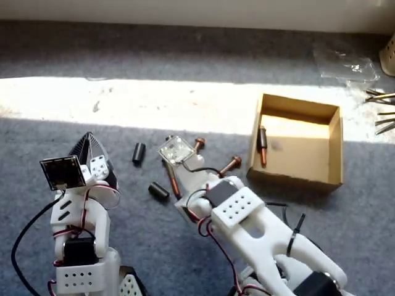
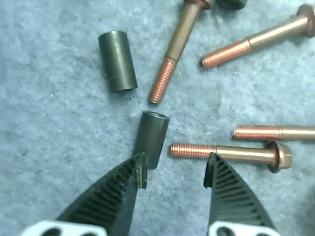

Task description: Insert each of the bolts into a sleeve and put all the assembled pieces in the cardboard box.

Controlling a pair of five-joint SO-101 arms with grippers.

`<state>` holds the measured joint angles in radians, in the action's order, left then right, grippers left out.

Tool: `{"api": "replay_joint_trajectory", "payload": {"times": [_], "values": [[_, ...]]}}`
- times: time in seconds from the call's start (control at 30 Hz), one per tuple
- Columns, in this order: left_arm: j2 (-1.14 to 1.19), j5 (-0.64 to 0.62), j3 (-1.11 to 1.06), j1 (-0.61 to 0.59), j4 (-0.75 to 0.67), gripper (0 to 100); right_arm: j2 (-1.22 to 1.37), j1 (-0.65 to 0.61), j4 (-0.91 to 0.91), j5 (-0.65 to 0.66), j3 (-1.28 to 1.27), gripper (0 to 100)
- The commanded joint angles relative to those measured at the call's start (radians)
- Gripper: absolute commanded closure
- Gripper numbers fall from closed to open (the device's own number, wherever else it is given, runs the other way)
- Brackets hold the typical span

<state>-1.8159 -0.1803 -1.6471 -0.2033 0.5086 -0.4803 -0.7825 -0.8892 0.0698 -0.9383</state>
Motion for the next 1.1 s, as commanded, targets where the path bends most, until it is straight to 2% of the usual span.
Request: {"api": "replay_joint_trajectory", "payload": {"times": [0.0, 0.37, 1.0, 1.07], "values": [[-0.012, -0.011, 0.035, -0.01, -0.023, 99, 0.081, -0.012, 0.027, -0.02, 0.07, 81.7], [-0.012, -0.008, 0.035, -0.01, -0.023, 99, 0.278, -0.111, 0.025, -0.021, 0.202, 81.7], [-0.012, -0.006, 0.036, -0.01, -0.023, 99, 0.532, -0.11, 0.028, -0.015, 0.375, 81.9], [-0.012, -0.006, 0.036, -0.01, -0.023, 99, 0.532, -0.111, 0.028, -0.015, 0.38, 84.6]]}}
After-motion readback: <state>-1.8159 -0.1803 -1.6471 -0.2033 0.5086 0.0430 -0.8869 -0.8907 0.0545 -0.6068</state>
